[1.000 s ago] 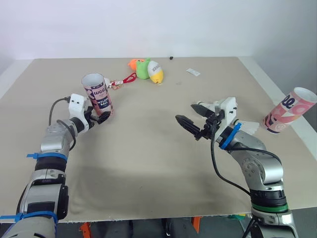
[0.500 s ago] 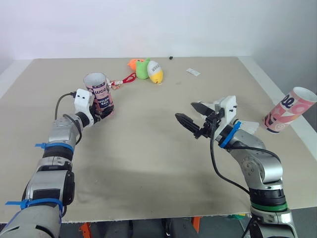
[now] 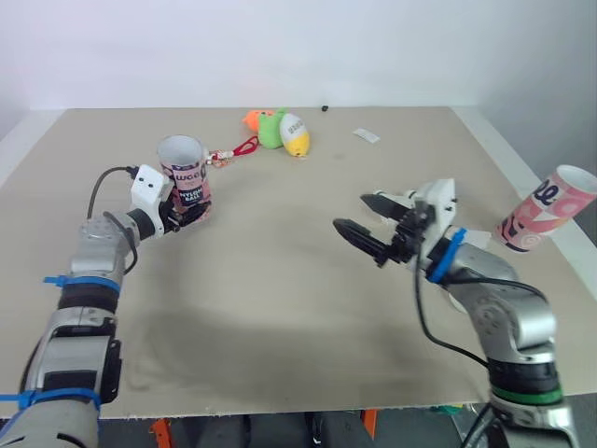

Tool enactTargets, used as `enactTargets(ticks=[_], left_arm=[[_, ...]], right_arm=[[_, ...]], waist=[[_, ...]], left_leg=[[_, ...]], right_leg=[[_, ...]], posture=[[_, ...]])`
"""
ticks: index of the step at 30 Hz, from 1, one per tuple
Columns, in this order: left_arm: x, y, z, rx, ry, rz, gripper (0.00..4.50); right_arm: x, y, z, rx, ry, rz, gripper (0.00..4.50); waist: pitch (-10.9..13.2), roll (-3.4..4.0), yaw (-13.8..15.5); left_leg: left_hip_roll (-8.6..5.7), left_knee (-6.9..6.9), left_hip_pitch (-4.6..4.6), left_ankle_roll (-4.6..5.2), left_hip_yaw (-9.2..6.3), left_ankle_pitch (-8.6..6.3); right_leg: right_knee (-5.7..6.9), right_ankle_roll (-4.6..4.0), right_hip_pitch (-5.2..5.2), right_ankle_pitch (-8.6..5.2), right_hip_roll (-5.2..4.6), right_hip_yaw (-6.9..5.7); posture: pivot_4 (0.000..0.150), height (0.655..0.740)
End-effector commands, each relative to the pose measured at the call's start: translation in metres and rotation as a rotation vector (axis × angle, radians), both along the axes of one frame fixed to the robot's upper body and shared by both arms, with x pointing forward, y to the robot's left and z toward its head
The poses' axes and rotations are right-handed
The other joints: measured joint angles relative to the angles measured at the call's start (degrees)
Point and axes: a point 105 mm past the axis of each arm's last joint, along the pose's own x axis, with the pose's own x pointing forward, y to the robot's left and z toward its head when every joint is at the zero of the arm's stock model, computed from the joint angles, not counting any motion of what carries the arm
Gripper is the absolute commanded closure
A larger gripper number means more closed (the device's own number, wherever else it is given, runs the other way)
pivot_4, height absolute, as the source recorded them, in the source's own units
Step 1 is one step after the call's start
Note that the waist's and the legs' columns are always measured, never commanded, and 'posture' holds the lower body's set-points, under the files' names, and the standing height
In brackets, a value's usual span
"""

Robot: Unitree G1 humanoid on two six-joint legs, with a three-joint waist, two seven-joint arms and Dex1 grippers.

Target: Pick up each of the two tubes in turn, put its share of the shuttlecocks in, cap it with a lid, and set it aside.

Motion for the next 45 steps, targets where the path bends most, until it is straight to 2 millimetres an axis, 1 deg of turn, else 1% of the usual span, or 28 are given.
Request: enactTargets(ticks=[1, 3, 5, 9, 11, 12, 14, 15, 19, 23, 26, 32, 36, 38, 40, 42, 43, 44, 45], left_arm=[[-0.024, -0.021, 0.034, 0.150, -0.005, -0.217, 1.26], [-0.035, -0.026, 0.046, 0.230, 0.027, -0.298, 1.26], [-0.046, -0.031, 0.048, 0.284, 0.071, -0.365, 1.26], [-0.069, -0.037, 0.042, 0.389, 0.164, -0.506, 1.26], [-0.076, -0.035, 0.035, 0.438, 0.211, -0.539, 1.26], [-0.078, -0.032, 0.028, 0.470, 0.234, -0.549, 1.26], [-0.078, -0.028, 0.020, 0.503, 0.254, -0.545, 1.26], [-0.077, -0.027, 0.018, 0.514, 0.258, -0.538, 1.26], [-0.079, -0.026, 0.009, 0.533, 0.296, -0.557, 1.26], [-0.083, -0.027, 0.002, 0.553, 0.339, -0.587, 1.26], [-0.087, -0.026, -0.003, 0.578, 0.373, -0.605, 1.26], [-0.089, -0.021, -0.011, 0.639, 0.418, -0.620, 1.26], [-0.088, -0.024, -0.014, 0.646, 0.417, -0.628, 1.26], [-0.089, -0.026, -0.015, 0.645, 0.414, -0.636, 1.28], [-0.089, -0.027, -0.017, 0.647, 0.414, -0.638, 1.28], [-0.091, -0.027, -0.019, 0.652, 0.415, -0.641, 1.28], [-0.091, -0.027, -0.020, 0.653, 0.415, -0.642, 1.28], [-0.092, -0.027, -0.021, 0.653, 0.415, -0.644, 1.28], [-0.092, -0.028, -0.021, 0.652, 0.415, -0.645, 1.28]], right_arm=[[-0.021, -0.010, 0.011, -0.044, -0.011, 0.052, 0.00], [-0.019, -0.020, 0.003, -0.083, 0.028, -0.007, 0.00], [-0.017, -0.025, -0.003, -0.118, 0.037, -0.049, 0.00], [-0.001, -0.042, -0.012, -0.155, 0.049, -0.217, 0.00], [0.004, -0.040, -0.015, -0.144, 0.056, -0.263, 0.00], [0.008, -0.035, -0.019, -0.145, 0.063, -0.280, 0.00], [0.014, -0.026, -0.028, -0.150, 0.077, -0.310, 0.00], [0.018, -0.025, -0.032, -0.146, 0.090, -0.338, 0.00], [0.041, -0.030, -0.047, -0.136, 0.135, -0.472, 0.00], [0.062, -0.035, -0.050, -0.125, 0.142, -0.569, 0.00], [0.074, -0.039, -0.052, -0.129, 0.141, -0.617, 0.00], [0.093, -0.036, -0.054, -0.134, 0.133, -0.608, 0.00], [0.107, -0.039, -0.059, -0.142, 0.139, -0.626, 0.00], [0.114, -0.038, -0.060, -0.143, 0.139, -0.629, 0.55], [0.118, -0.036, -0.061, -0.143, 0.136, -0.630, 1.24], [0.123, -0.033, -0.061, -0.141, 0.130, -0.625, 2.28], [0.124, -0.032, -0.061, -0.141, 0.127, -0.622, 2.68], [0.125, -0.031, -0.060, -0.140, 0.122, -0.618, 3.21], [0.126, -0.029, -0.060, -0.139, 0.118, -0.613, 3.64]], waist=[[0.00, -0.01, 0.04], [0.00, -0.02, -0.03], [0.00, -0.01, -0.04], [0.01, 0.00, -0.29], [0.01, 0.00, -0.30], [0.01, 0.00, -0.36], [0.01, 0.01, -0.40], [0.01, 0.01, -0.38], [0.02, 0.01, -0.33], [0.02, 0.02, -0.32], [0.02, 0.02, -0.32], [0.02, 0.03, -0.40], [0.02, 0.03, -0.45], [0.02, 0.03, -0.47], [0.02, 0.04, -0.48], [0.02, 0.05, -0.47], [0.01, 0.05, -0.47], [0.01, 0.05, -0.47], [0.01, 0.05, -0.47]], left_leg=[[-0.04, 0.01, 0.00, 0.00, 0.00, 0.00], [-0.07, 0.02, 0.00, 0.00, -0.01, 0.00], [-0.04, 0.04, 0.05, 0.00, 0.00, 0.00], [0.03, 0.04, 0.15, 0.02, 0.02, 0.01], [0.09, 0.04, 0.17, 0.02, 0.03, 0.01], [0.16, 0.03, 0.18, 0.02, 0.02, 0.01], [0.29, 0.03, 0.20, 0.02, 0.02, 0.01], [0.32, 0.03, 0.20, 0.02, 0.01, 0.01], [0.37, 0.03, 0.17, 0.02, -0.01, 0.01], [0.33, 0.03, 0.11, 0.02, 0.03, 0.01], [0.34, 0.02, 0.10, 0.04, 0.03, 0.00], [0.37, 0.01, 0.13, 0.06, 0.02, -0.01], [0.39, 0.01, 0.17, 0.06, 0.03, -0.01], [0.39, 0.01, 0.20, 0.06, 0.03, -0.01], [0.40, 0.01, 0.23, 0.06, 0.04, -0.01], [0.40, 0.01, 0.23, 0.07, 0.04, -0.01], [0.40, 0.01, 0.23, 0.07, 0.04, -0.01], [0.40, 0.01, 0.24, 0.06, 0.04, -0.01], [0.40, 0.01, 0.23, 0.06, 0.04, -0.01]], right_leg=[[0.00, 0.02, 0.02, -0.02, -0.03, 0.00], [-0.02, 0.09, 0.03, -0.06, -0.05, -0.02], [0.00, 0.17, 0.03, -0.12, 0.00, -0.01], [0.09, 0.07, 0.02, -0.14, 0.13, 0.00], [0.10, 0.03, 0.02, -0.13, 0.21, 0.00], [0.10, -0.02, 0.01, -0.13, 0.27, 0.00], [0.12, -0.12, 0.00, -0.13, 0.43, 0.00], [0.12, -0.13, -0.01, -0.13, 0.46, 0.00], [0.15, -0.21, -0.04, -0.14, 0.52, -0.03], [0.11, -0.19, -0.05, -0.13, 0.46, -0.01], [0.10, -0.20, -0.06, -0.15, 0.48, -0.01], [0.11, -0.22, -0.06, -0.16, 0.51, -0.01], [0.14, -0.25, -0.06, -0.14, 0.55, 0.00], [0.15, -0.26, -0.05, -0.14, 0.56, 0.00], [0.18, -0.27, -0.05, -0.13, 0.58, 0.02], [0.19, -0.27, -0.05, -0.13, 0.58, 0.02], [0.20, -0.27, -0.05, -0.13, 0.58, 0.03], [0.19, -0.27, -0.04, -0.13, 0.57, 0.03], [0.19, -0.27, -0.04, -0.13, 0.57, 0.03]], posture=[[0.150, 0.7323], [0.150, 0.7323], [0.150, 0.7323], [0.150, 0.7323], [0.150, 0.7323], [0.150, 0.7323], [0.150, 0.7323], [0.150, 0.7323], [0.150, 0.7323], [0.150, 0.7323], [0.150, 0.7323], [0.150, 0.7323], [0.150, 0.7323], [0.150, 0.7323], [0.150, 0.7323], [0.150, 0.7323], [0.150, 0.7323], [0.150, 0.7323], [0.150, 0.7323]])
